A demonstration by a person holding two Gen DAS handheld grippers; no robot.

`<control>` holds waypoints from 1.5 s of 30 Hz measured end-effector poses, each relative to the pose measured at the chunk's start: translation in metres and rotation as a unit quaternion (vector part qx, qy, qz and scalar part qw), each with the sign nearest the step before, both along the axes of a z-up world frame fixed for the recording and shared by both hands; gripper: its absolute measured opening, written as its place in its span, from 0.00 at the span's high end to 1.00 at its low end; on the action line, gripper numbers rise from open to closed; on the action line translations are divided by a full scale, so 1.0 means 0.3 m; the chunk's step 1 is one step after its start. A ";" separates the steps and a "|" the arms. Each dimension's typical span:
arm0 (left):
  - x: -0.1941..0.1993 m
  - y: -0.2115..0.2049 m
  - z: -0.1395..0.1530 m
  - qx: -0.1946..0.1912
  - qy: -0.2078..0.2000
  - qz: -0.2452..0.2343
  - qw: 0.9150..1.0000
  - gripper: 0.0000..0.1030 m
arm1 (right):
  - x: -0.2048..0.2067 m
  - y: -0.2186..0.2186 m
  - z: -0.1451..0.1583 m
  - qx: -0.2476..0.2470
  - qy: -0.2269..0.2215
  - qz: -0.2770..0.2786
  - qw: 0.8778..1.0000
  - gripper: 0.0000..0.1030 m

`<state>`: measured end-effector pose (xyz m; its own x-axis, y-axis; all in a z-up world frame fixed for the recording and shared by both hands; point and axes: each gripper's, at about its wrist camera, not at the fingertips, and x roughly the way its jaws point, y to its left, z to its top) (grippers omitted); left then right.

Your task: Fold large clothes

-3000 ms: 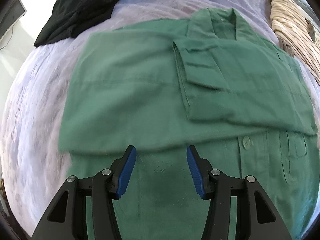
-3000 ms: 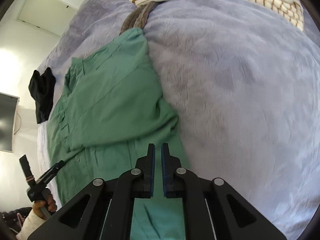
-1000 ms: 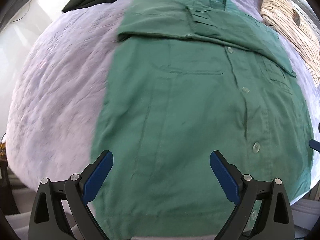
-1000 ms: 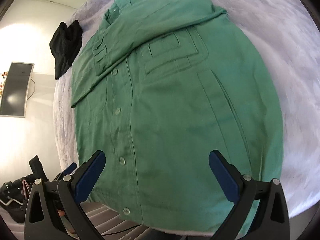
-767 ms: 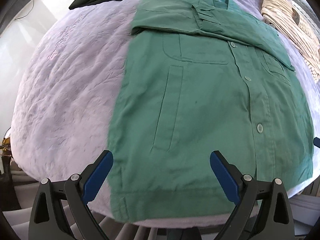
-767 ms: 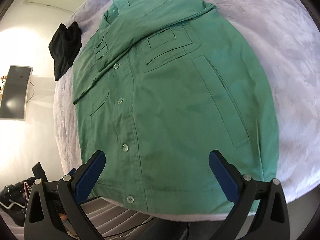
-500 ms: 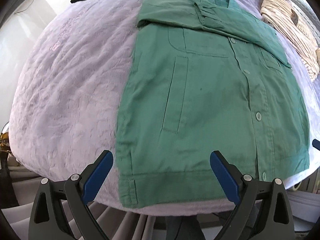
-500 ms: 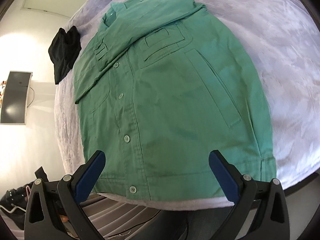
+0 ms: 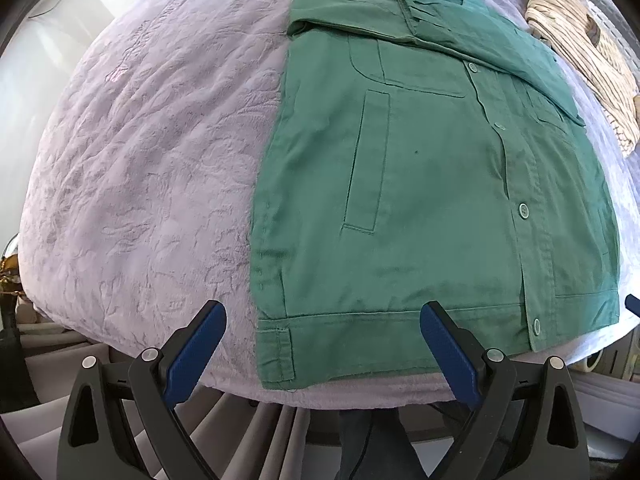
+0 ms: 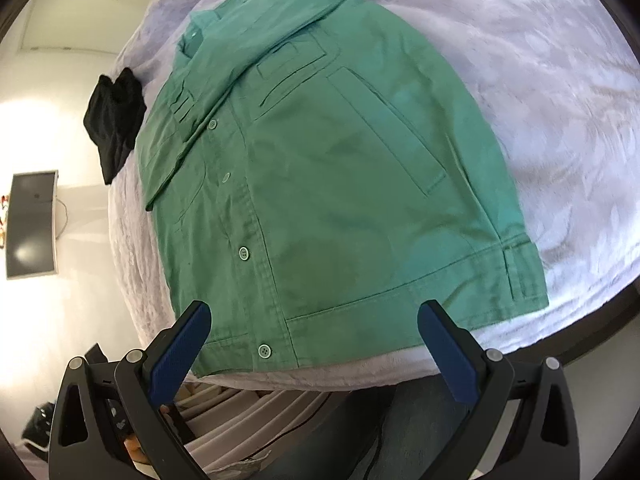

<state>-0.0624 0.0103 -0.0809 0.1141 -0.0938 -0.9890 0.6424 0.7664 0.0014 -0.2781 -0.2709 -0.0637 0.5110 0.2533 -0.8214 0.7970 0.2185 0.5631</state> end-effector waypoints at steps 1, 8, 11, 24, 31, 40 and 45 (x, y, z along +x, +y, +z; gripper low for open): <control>0.001 0.001 0.001 -0.001 0.001 -0.001 1.000 0.05 | -0.006 -0.002 -0.002 0.003 0.000 -0.004 1.000 0.00; 0.028 0.012 -0.009 -0.013 0.014 0.000 1.000 0.05 | -0.022 -0.010 -0.001 0.006 0.003 -0.017 1.000 0.00; 0.062 0.035 -0.016 -0.026 0.023 0.010 0.999 0.05 | -0.042 -0.023 0.008 -0.002 0.005 -0.016 1.000 0.00; 0.119 0.088 -0.197 -0.036 0.113 0.030 0.992 0.05 | -0.290 -0.147 -0.106 -0.013 0.056 -0.103 0.993 0.00; 0.118 0.075 -0.174 -0.074 0.142 0.031 0.987 0.05 | -0.244 -0.102 -0.216 0.055 -0.001 -0.117 0.992 0.00; 0.069 0.042 -0.212 -0.069 0.159 -0.012 0.985 0.05 | -0.166 -0.088 -0.211 0.085 -0.089 -0.120 0.985 0.00; 0.063 0.030 -0.200 -0.092 0.177 -0.007 0.980 0.05 | -0.202 -0.055 -0.250 0.097 -0.073 -0.135 0.983 0.00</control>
